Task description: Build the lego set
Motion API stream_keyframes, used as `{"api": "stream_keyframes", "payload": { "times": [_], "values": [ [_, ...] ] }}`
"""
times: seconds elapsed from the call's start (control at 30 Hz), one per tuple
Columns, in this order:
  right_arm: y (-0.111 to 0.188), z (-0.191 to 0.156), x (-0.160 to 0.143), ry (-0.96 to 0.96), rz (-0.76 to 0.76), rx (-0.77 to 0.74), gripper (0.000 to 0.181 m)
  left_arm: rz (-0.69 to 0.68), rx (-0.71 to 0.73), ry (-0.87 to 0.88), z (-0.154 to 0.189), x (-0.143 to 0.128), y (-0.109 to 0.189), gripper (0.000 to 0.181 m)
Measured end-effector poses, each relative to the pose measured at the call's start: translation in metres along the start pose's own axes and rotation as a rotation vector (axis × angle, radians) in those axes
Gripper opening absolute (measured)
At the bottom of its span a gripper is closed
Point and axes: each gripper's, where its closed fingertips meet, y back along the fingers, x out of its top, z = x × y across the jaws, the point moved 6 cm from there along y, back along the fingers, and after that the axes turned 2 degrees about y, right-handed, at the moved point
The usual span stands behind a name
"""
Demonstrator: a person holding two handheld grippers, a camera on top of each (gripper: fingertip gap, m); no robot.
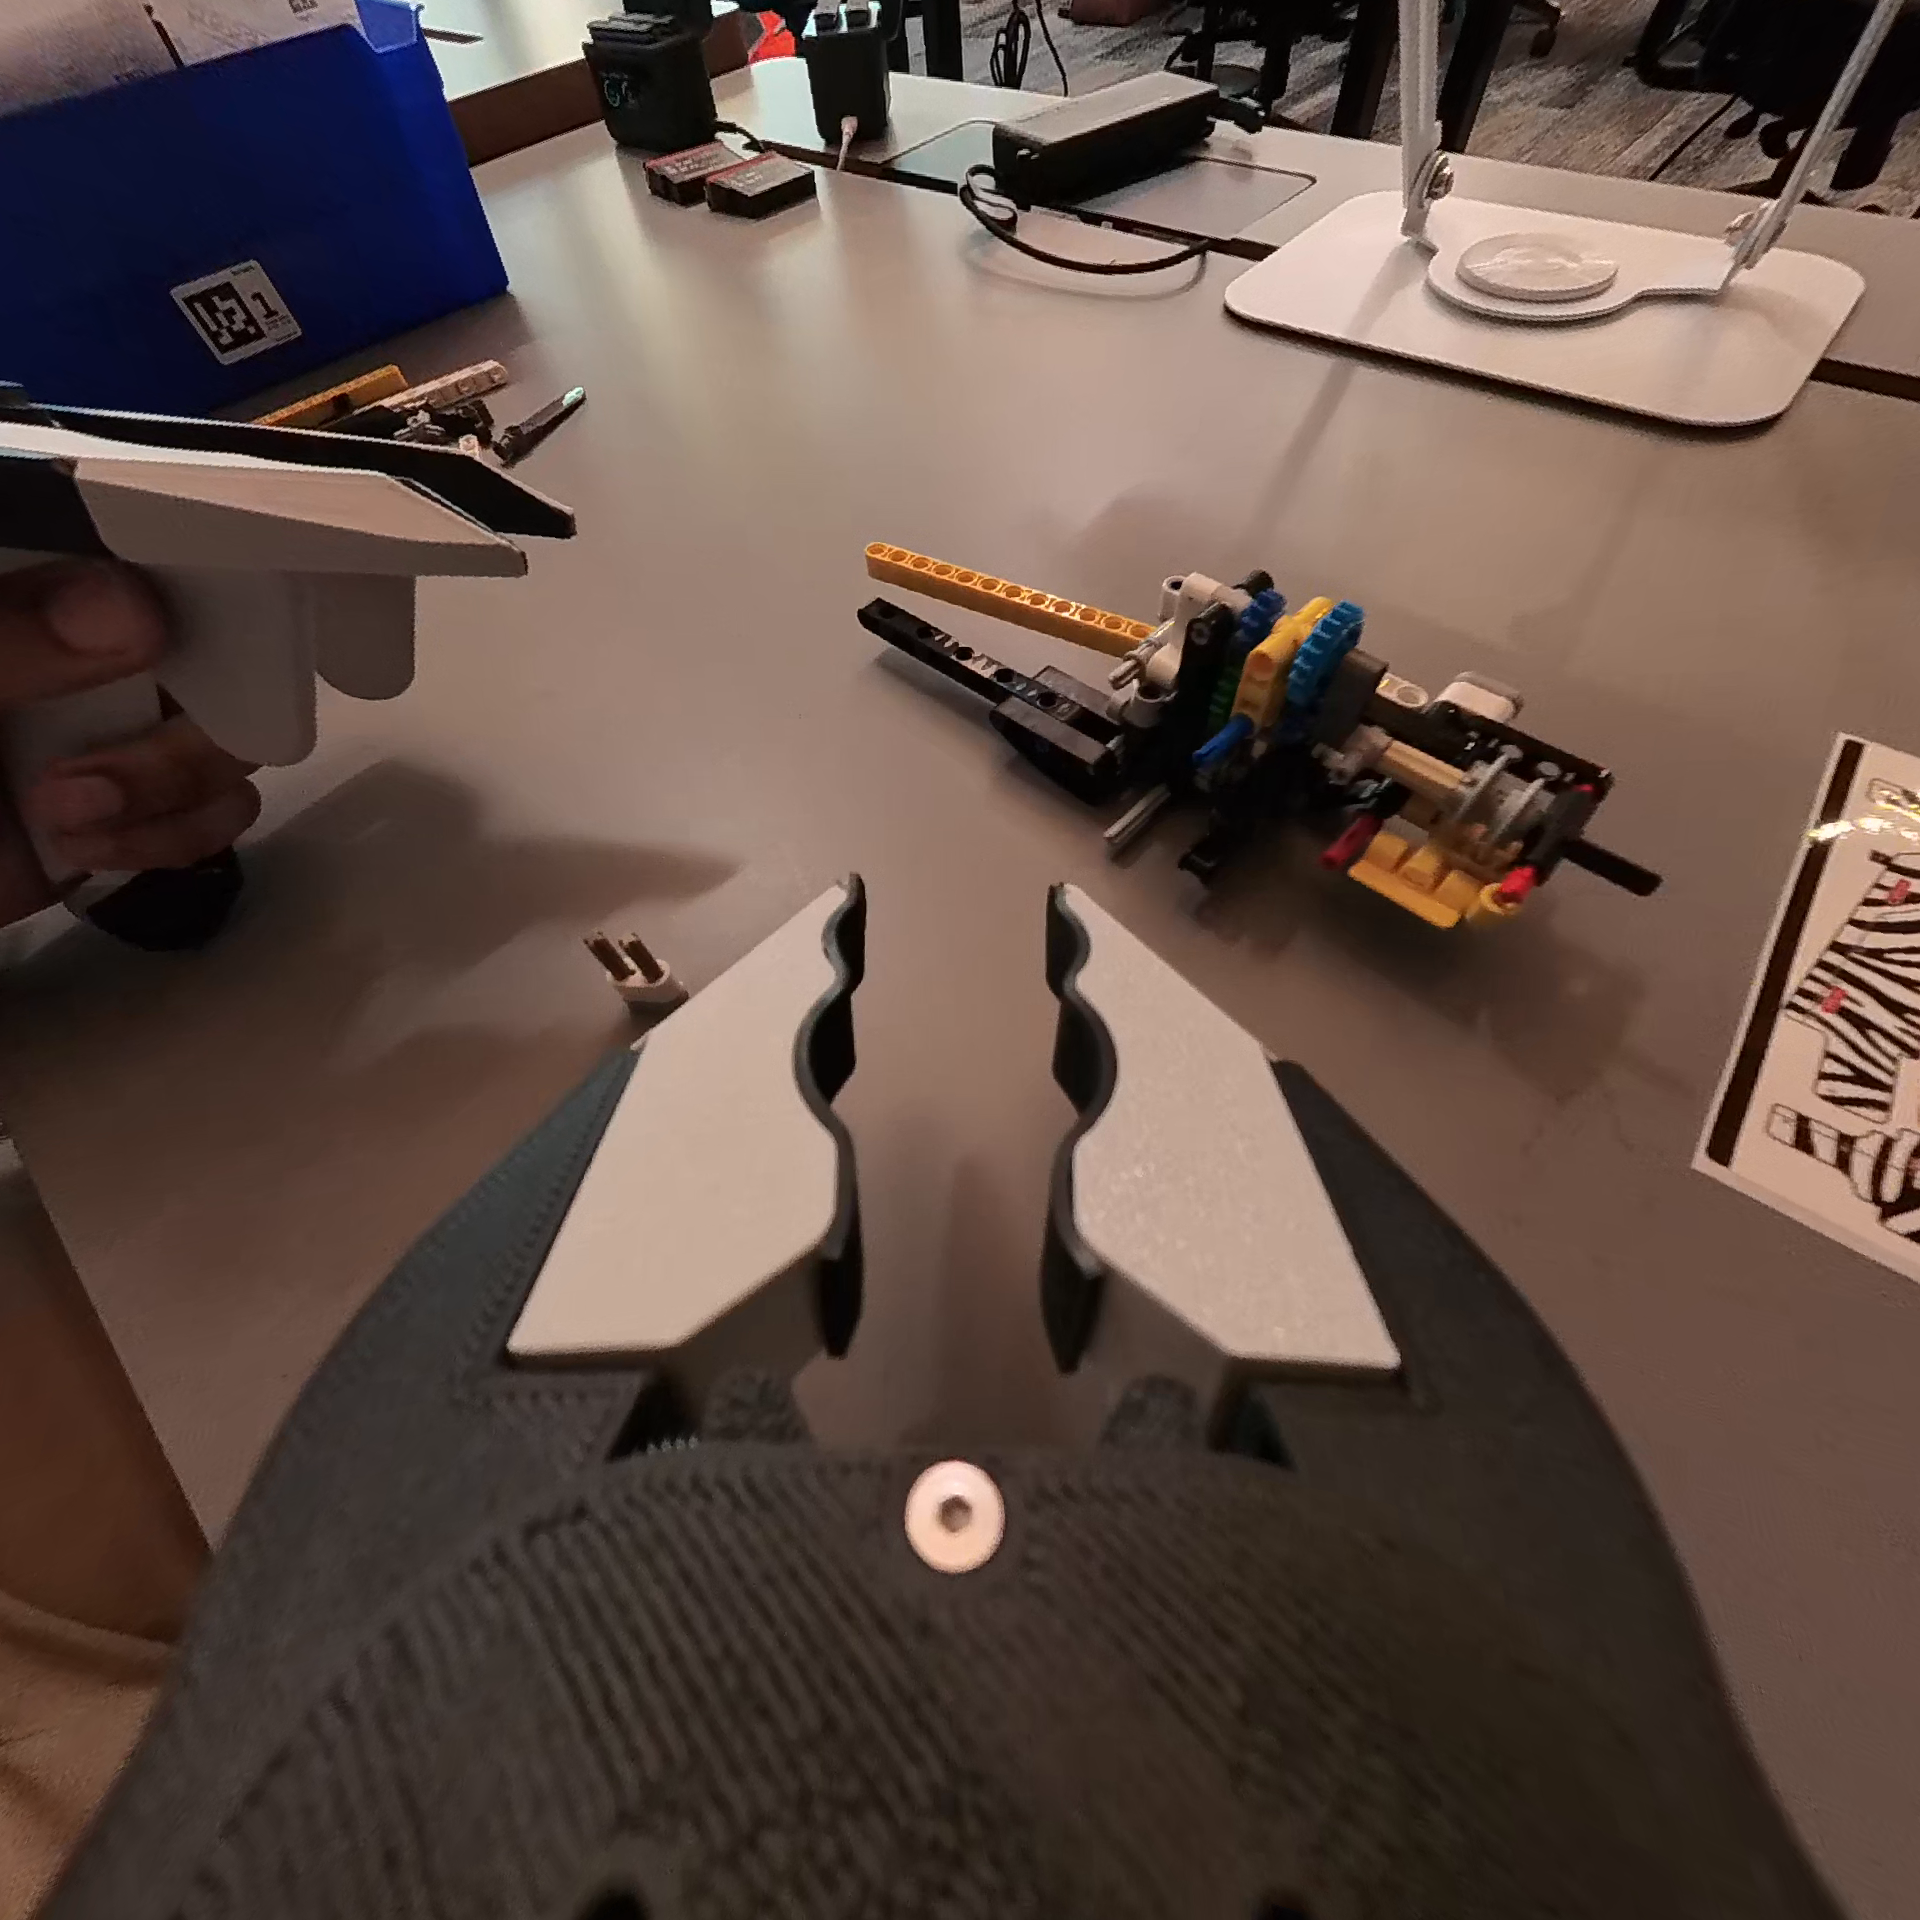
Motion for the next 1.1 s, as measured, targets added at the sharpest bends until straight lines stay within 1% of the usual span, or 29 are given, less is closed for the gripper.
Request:
{"api": "stream_keyframes", "payload": {
  "times": [0.87,0.9,0.97,1.03,1.07,1.1],
  "values": [
    [-0.002,-0.001,-0.001,0.007,-0.013,0.007,0.034,-0.002,-0.015,0.0,-0.002,0.003,0.002,0.031],
    [-0.002,-0.001,-0.001,0.006,-0.013,0.008,0.034,0.003,-0.008,0.004,-0.007,0.009,0.006,0.031],
    [-0.001,-0.001,-0.001,0.001,-0.012,0.01,0.034,0.082,0.04,0.005,-0.024,0.034,0.028,0.031],
    [-0.001,0.0,-0.001,-0.002,-0.009,0.012,0.034,0.165,0.165,-0.014,-0.057,0.061,0.064,0.027],
    [-0.001,-0.001,0.0,-0.002,-0.008,0.012,0.034,0.178,0.241,-0.026,-0.076,0.071,0.087,0.023],
    [-0.001,-0.001,0.0,-0.002,-0.008,0.013,0.034,0.157,0.319,-0.038,-0.096,0.077,0.109,0.016]
  ]
}}
